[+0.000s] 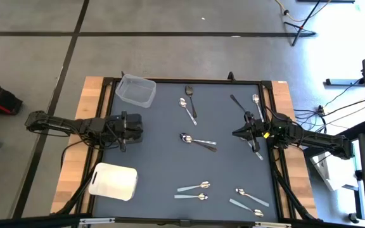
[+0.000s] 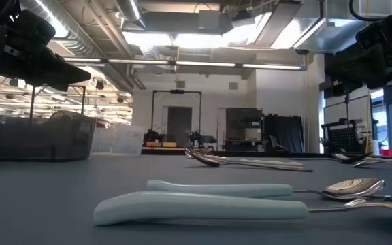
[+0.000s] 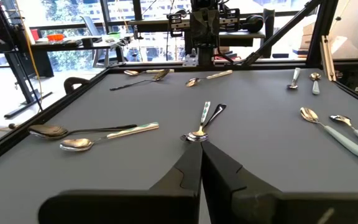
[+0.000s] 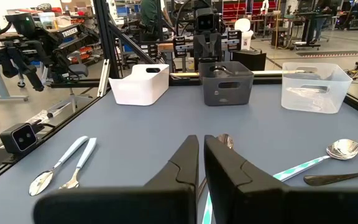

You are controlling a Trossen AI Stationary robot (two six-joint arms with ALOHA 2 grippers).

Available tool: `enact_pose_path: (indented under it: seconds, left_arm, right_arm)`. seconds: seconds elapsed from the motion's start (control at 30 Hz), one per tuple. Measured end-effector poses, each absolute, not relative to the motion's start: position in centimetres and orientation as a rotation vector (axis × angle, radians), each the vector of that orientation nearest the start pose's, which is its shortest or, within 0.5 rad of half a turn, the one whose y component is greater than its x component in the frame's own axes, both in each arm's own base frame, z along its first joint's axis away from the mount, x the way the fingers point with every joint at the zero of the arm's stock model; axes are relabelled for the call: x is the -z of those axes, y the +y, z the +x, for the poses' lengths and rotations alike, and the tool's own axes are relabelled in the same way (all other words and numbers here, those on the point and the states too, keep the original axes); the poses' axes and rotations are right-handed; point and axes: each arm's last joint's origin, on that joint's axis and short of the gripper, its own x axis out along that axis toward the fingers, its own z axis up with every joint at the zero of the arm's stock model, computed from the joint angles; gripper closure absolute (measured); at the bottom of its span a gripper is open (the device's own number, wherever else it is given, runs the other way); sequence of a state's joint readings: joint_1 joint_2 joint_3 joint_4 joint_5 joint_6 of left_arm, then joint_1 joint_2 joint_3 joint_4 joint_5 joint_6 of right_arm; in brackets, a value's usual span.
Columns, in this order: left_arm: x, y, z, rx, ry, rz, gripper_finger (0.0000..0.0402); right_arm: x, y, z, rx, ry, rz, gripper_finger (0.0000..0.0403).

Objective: Sort silverware by color (type)

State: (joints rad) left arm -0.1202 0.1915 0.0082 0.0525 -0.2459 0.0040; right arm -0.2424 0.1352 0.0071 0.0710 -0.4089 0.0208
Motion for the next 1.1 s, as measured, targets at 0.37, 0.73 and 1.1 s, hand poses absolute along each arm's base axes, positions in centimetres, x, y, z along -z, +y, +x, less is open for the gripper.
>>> enact_pose_path:
  seconds: [0.37,0.73,1.1]
  left_arm:
    - [-15.5,-0.6,10.8,-0.125,0.129,0.028,0.0398]
    - [-17.7,-0.4,10.8,-0.196,-0.081,0.069,0.0398]
    - [-19.2,0.5,10.8,-0.348,-0.231,0.072,0.0398]
  right_arm:
    - [-16.3,-1.4,10.3,-0.165,0.048,0.095,0.0381]
    - [-16.9,-1.9,10.3,0.017,-0.023,0.198,0.0381]
    - [-17.9,-2.9,11.6,0.243,-0.018,0.230,0.0381]
